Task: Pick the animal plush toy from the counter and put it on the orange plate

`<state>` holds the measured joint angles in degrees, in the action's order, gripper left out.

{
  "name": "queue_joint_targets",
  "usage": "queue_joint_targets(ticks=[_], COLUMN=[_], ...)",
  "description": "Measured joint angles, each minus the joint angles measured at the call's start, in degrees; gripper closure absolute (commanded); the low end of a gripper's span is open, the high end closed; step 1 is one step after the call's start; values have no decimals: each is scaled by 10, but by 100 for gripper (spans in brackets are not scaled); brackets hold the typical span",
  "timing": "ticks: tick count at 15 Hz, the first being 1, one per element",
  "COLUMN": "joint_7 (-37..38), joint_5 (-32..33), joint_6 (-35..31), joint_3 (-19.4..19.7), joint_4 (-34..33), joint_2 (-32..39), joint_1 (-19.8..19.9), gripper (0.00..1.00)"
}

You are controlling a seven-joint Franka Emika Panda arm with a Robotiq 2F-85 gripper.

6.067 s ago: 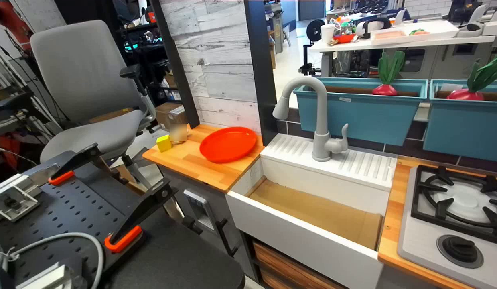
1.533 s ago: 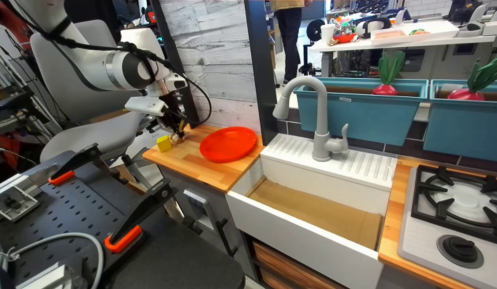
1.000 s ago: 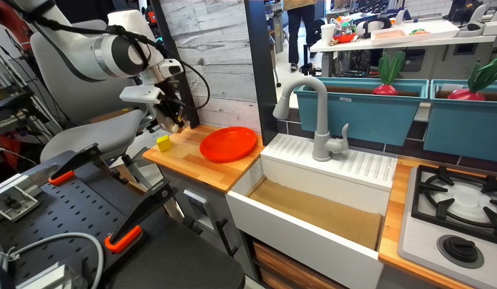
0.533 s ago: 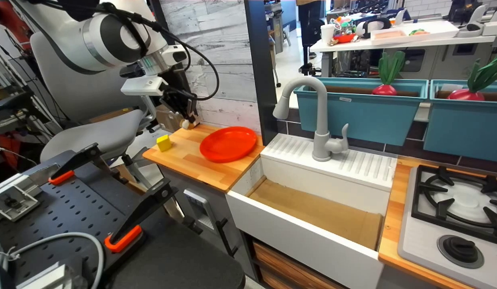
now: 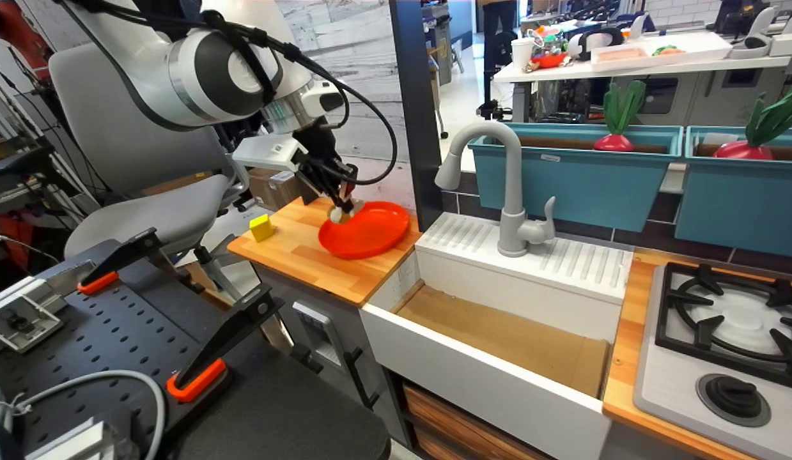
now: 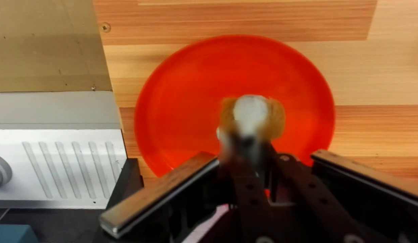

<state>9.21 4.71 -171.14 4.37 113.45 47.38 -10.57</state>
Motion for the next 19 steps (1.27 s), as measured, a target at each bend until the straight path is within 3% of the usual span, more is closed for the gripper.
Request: queue_joint_targets(ticks=[4,5,7,14,15,19], joint_7=[0,0,1,5,5,2], joint_5=[-2,-3,-5,-22,-26,-28], joint_6=[-6,-6,-6,-25,-33,-98], joint_3=[0,0,0,0,-2,-8], joint_4=[-22,-30,-43,-56,-50,32], joint_2=[30,38,52,64,61,4], joint_1=[12,12,13,14,15,11], gripper=[97,64,56,5,0,0])
